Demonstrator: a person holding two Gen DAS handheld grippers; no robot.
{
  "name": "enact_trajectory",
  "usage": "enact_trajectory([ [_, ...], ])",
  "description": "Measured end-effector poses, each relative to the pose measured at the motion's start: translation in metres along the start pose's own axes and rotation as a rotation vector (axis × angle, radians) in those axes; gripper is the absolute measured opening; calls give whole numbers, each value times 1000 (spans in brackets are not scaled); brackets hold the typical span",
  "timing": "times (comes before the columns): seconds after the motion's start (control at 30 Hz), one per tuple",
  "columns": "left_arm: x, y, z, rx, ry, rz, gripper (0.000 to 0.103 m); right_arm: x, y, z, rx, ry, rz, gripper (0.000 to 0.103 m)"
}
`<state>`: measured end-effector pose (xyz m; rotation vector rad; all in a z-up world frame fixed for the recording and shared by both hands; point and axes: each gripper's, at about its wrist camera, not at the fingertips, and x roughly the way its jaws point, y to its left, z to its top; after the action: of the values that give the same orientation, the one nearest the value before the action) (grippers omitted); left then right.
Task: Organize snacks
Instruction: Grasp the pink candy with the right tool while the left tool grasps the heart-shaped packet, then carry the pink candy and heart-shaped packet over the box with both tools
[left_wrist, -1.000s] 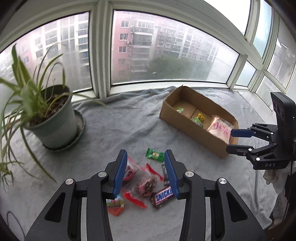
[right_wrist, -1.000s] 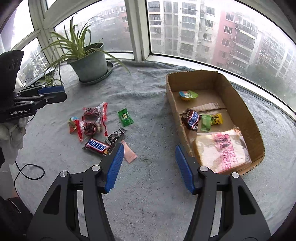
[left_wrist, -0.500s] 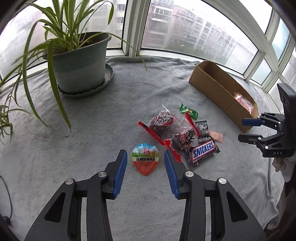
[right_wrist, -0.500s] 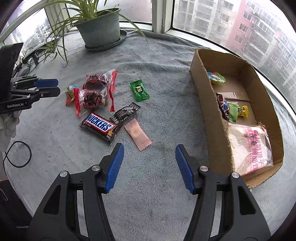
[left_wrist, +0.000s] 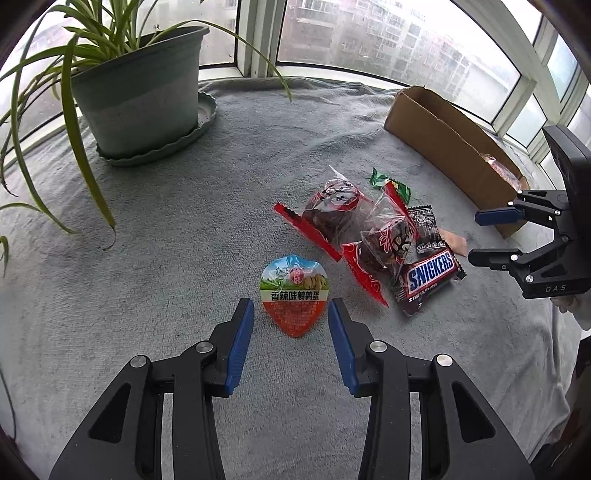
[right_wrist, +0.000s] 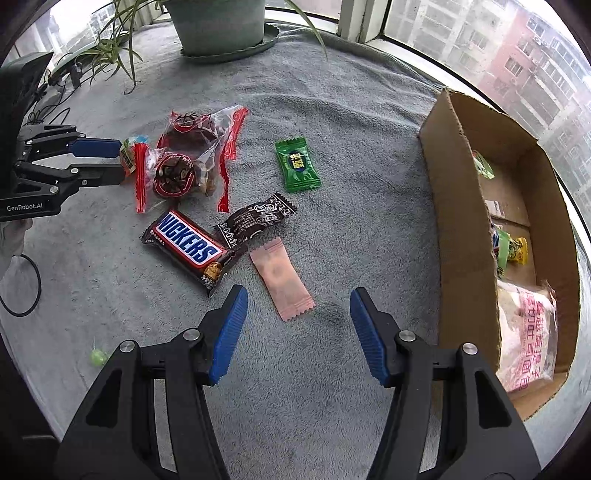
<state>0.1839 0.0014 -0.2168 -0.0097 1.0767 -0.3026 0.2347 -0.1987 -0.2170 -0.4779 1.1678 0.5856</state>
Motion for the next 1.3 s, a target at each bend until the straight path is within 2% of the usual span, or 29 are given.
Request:
enact_trajectory([
  [0.07, 1, -1, 0, 8, 2, 8, 40, 2, 2, 4, -15, 7, 1, 60],
  [0.17, 4, -1, 1, 18, 6, 12, 40, 8, 4, 10, -33, 25, 6, 50],
  [0.43, 10, -4, 2, 37, 16, 17, 40, 15, 10, 18, -68, 47, 13, 48],
  [0.6, 13, -7, 5, 47, 13, 20, 40, 15, 16, 20, -79, 54, 36, 30],
  [0.8, 15, -12, 5, 76, -1, 41, 40, 14, 19, 20, -76, 56, 50, 21],
  [0.87, 15, -12, 5, 79, -8, 49, 35, 14, 19, 17, -73, 55, 49, 21],
  [1.3, 5, -10, 2, 57, -26, 32, 30, -9, 4, 12, -14, -9, 56, 20],
])
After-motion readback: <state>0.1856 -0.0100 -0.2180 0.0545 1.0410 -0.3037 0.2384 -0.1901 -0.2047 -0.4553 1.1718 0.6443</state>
